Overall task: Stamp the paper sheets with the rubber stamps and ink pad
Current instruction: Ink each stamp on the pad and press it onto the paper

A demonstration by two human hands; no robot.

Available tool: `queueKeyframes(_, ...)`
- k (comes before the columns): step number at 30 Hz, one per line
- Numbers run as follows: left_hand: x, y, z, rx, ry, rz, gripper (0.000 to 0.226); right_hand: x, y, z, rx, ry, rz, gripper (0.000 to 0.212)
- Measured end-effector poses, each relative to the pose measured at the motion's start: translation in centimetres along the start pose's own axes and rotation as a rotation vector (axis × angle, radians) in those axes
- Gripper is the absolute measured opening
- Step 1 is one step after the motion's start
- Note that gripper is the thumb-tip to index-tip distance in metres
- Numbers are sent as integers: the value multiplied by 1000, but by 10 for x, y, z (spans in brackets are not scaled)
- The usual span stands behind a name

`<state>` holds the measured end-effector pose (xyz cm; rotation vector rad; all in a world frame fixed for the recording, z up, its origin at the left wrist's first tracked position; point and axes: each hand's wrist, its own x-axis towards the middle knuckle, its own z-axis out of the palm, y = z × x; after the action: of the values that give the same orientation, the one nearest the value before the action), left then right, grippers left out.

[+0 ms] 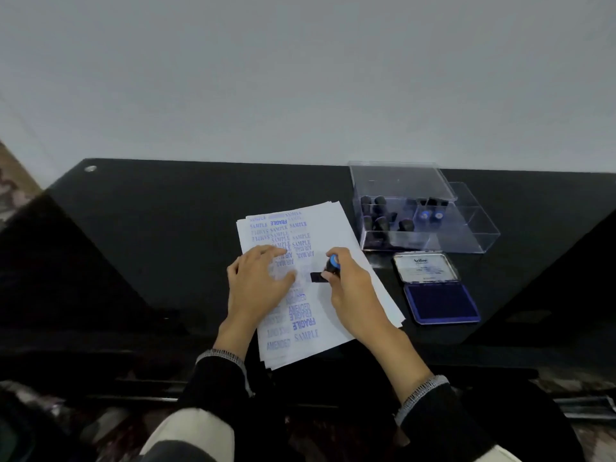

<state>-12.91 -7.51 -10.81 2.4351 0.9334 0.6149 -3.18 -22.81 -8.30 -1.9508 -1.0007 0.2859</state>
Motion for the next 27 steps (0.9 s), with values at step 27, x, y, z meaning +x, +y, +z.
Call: queueKeyframes(27, -2, -1, 3, -4, 7, 7, 44, 4, -1, 15, -248, -124, -118, 40)
